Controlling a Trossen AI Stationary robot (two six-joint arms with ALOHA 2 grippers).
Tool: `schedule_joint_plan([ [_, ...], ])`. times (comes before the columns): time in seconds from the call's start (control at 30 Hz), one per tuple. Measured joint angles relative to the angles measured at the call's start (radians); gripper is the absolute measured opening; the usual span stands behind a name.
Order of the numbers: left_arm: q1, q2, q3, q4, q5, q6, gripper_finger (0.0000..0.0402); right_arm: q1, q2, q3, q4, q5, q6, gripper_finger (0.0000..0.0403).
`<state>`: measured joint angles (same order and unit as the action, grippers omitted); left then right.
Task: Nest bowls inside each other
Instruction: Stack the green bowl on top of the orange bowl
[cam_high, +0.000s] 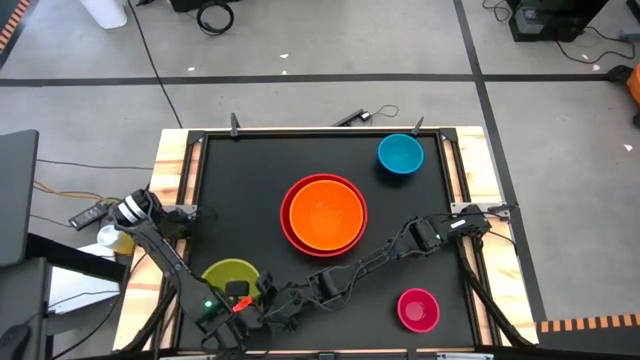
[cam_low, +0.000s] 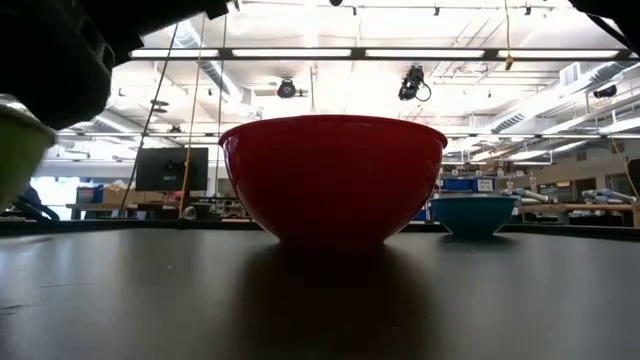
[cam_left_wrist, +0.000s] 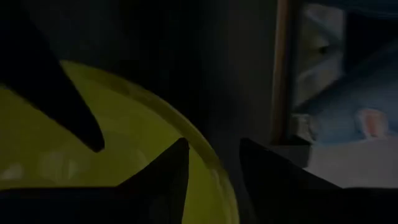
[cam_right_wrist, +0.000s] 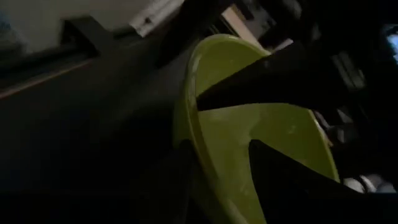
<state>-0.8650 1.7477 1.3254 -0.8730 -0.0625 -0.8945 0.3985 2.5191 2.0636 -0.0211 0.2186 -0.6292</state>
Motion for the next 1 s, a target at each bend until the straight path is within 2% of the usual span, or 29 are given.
schedule_joint_plan([
  [0.2, 0.004, 0.0, 0.0, 0.016, 0.004, 0.003, 0.0146, -0.002, -0.001, 0.001, -0.065, -0.042, -0.002, 0.0164],
  [0.6, 0.008, -0.002, 0.0, -0.023, 0.009, 0.012, 0.0146, -0.019, -0.002, -0.005, -0.061, -0.084, -0.026, 0.0164],
  [0.83, 0.011, -0.002, 0.0, -0.026, 0.009, 0.008, 0.0146, -0.021, -0.002, -0.006, -0.069, -0.082, -0.03, 0.0164],
  [1.0, 0.011, -0.002, 0.0, -0.025, 0.013, 0.008, 0.0146, -0.028, -0.003, -0.013, -0.067, -0.044, -0.132, 0.0164],
])
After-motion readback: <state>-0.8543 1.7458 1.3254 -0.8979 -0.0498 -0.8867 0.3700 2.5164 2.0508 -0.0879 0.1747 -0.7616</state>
